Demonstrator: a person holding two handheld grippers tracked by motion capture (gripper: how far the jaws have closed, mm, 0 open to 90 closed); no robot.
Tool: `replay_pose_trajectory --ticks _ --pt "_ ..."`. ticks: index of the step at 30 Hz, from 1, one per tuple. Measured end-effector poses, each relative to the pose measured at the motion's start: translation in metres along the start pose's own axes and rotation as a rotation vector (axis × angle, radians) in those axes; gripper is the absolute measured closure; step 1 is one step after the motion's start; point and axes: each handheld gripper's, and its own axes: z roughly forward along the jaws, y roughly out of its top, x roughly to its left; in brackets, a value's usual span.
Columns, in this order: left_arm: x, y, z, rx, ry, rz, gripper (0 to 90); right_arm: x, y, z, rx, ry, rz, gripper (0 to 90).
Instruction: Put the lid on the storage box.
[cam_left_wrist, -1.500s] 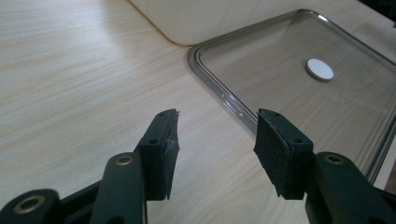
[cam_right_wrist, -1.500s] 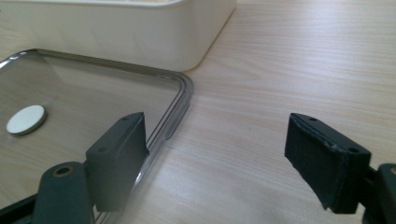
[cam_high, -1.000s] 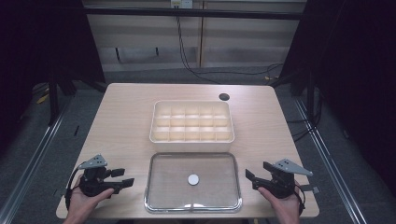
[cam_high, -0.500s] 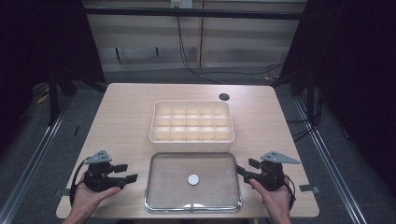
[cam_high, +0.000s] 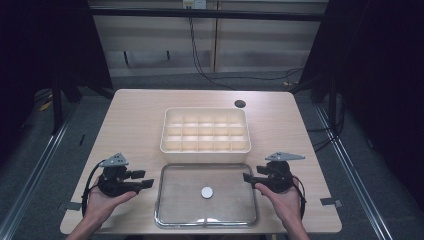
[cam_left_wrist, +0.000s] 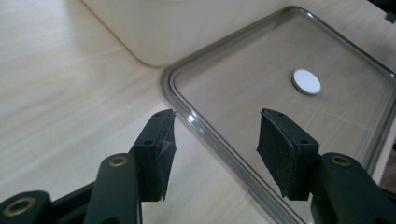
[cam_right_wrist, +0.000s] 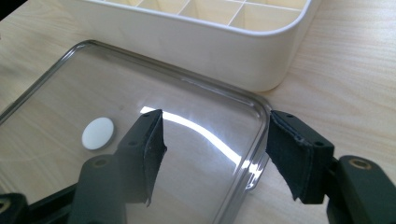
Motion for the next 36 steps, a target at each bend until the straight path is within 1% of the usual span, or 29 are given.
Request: replay_pose_trajectory --ticks 1,4,5,6,8,10,11,12,14,17,20,23,25,27,28,29,34,35,36 --pt "0.000 0.002 0.002 -0.003 0.002 -0.005 46.8 -0.003 0.001 0.002 -0.003 0.003 0.001 38.7" --pt "0.002 0.006 0.009 0.001 0.002 -0.011 45.9 -0.010 0.000 0.008 -0.002 -0.007 0.034 38.7" --pt "0.003 0.007 0.012 0.003 0.003 -0.017 44.3 -0.012 0.000 0.010 0.007 -0.011 0.032 38.7" --pt "0.005 0.007 0.014 0.008 0.001 -0.034 42.8 -0.015 0.000 0.012 0.010 -0.018 0.029 38.8" --pt "0.009 0.007 0.019 0.022 0.012 -0.045 42.5 -0.020 -0.001 0.013 -0.003 -0.017 0.063 39.4" --pt "0.013 0.005 0.023 0.030 -0.005 -0.065 42.6 -0.024 -0.004 0.017 0.006 -0.017 0.062 40.2" --pt "0.013 0.005 0.023 0.030 -0.005 -0.065 43.8 -0.024 -0.004 0.017 0.006 -0.017 0.062 40.2" --pt "0.013 0.003 0.025 0.033 -0.009 -0.066 43.8 -0.025 -0.007 0.019 0.023 -0.019 0.070 40.9" --pt "0.013 -0.002 0.028 0.038 -0.010 -0.063 46.4 -0.027 -0.012 0.022 0.042 -0.016 0.083 42.2" --pt "0.014 -0.009 0.031 0.056 -0.003 -0.062 46.8 -0.030 -0.018 0.026 0.059 -0.020 0.090 44.7" --pt "0.013 -0.011 0.033 0.062 0.002 -0.057 48.1 -0.031 -0.021 0.027 0.070 -0.026 0.076 44.9" --pt "0.012 -0.014 0.036 0.078 -0.007 -0.046 50.8 -0.031 -0.024 0.029 0.071 -0.025 0.084 45.3" --pt "0.009 -0.014 0.040 0.082 -0.026 -0.046 51.8 -0.031 -0.026 0.031 0.079 -0.030 0.089 45.5" --pt "0.005 -0.014 0.044 0.097 -0.027 -0.024 53.2 -0.032 -0.027 0.033 0.083 -0.033 0.097 46.3" --pt "0.004 -0.014 0.046 0.105 -0.032 -0.021 53.4 -0.032 -0.027 0.033 0.087 -0.036 0.090 46.8" --pt "0.003 -0.015 0.048 0.111 -0.033 -0.022 53.6 -0.032 -0.028 0.033 0.078 -0.037 0.084 46.9" --pt "0.000 -0.014 0.051 0.112 -0.037 -0.011 54.8 -0.030 -0.029 0.034 0.079 -0.039 0.075 49.1" --pt "0.000 -0.015 0.052 0.113 -0.041 -0.007 55.5 -0.029 -0.029 0.036 0.084 -0.046 0.065 50.5" --pt "0.000 -0.015 0.052 0.113 -0.041 -0.007 55.9 -0.028 -0.029 0.036 0.086 -0.049 0.066 50.8"
